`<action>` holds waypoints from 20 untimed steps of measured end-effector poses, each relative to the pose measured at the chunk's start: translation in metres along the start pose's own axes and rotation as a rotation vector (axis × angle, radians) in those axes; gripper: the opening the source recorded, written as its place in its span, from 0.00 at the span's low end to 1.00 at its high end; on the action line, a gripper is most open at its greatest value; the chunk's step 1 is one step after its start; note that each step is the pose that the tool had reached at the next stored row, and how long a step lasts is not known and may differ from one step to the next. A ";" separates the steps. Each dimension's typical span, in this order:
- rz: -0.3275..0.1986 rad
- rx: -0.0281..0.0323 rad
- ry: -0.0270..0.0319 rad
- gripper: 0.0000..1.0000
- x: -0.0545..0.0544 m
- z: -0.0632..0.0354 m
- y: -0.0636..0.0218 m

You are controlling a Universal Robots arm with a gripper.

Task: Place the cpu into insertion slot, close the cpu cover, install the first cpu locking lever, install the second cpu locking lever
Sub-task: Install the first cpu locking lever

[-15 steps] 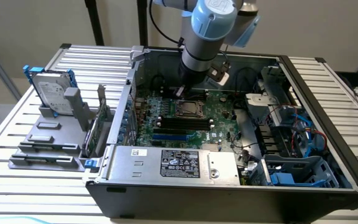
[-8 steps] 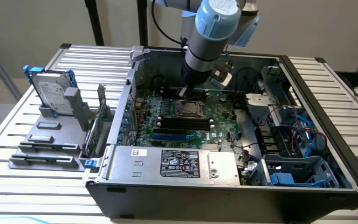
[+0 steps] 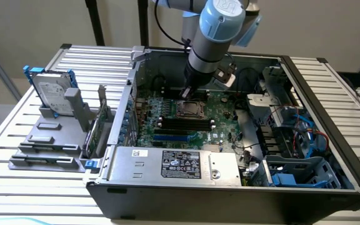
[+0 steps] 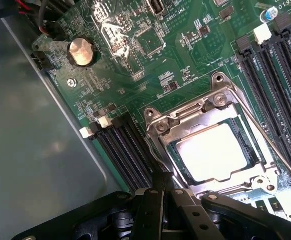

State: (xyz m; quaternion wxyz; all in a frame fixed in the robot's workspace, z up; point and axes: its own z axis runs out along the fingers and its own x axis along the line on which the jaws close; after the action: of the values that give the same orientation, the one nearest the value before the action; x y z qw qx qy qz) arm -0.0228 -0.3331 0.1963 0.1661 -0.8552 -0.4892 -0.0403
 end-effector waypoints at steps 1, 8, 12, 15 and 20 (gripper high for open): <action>0.000 -0.0001 -0.0002 0.11 0.000 0.0002 0.0005; 0.000 -0.0021 -0.0033 0.11 0.002 0.0007 0.0039; 0.001 -0.0051 -0.0084 0.11 0.003 0.0007 0.0053; 0.001 -0.0061 -0.0103 0.11 0.003 0.0007 0.0064; 0.001 -0.0062 -0.0103 0.11 0.004 0.0013 0.0082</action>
State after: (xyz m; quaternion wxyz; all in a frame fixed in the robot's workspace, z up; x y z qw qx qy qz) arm -0.0139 -0.3332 0.1939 0.1610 -0.8562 -0.4895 -0.0373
